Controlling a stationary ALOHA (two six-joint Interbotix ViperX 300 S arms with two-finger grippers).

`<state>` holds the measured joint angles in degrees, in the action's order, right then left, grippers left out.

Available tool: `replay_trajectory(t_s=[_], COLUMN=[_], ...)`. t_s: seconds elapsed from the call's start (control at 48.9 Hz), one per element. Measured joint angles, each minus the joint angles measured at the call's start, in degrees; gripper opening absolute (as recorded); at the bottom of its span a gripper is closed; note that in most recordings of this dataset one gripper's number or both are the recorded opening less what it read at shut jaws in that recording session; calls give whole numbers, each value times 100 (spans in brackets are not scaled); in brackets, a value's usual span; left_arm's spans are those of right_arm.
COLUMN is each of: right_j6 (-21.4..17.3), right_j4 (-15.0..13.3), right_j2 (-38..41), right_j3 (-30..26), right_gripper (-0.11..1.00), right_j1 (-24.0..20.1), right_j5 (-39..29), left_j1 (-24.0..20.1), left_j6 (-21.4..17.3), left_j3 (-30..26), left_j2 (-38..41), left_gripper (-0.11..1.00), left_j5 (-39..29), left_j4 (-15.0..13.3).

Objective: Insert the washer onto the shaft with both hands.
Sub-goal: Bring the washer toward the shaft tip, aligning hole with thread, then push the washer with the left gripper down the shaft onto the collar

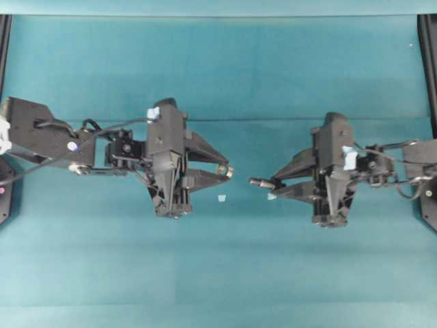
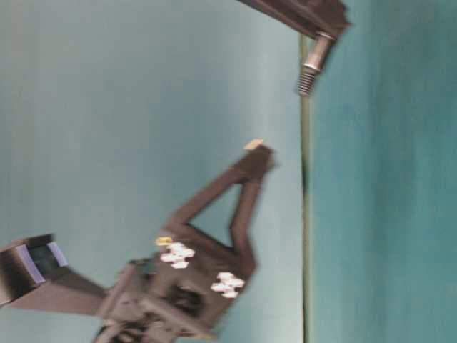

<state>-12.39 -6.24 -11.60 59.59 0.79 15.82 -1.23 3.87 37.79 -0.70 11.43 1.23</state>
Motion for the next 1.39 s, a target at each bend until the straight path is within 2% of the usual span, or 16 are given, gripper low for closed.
replay_trajectory(t_s=[0.327,0.614,1.392], right_j6=[-35,-35,-35], right_j4=[18,26,26], right_j2=[290,299,360], right_j3=[0,9,-53], right_gripper=[0,0,0], right_j1=[9,0,0], right_j5=[606,677,782], left_j1=[53,176,158], left_j6=[105,141,149], left_j3=[0,9,-79], left_j2=[229,255,457], left_gripper=[35,35,35], left_j5=[264,308,492], left_j4=[0,9,9])
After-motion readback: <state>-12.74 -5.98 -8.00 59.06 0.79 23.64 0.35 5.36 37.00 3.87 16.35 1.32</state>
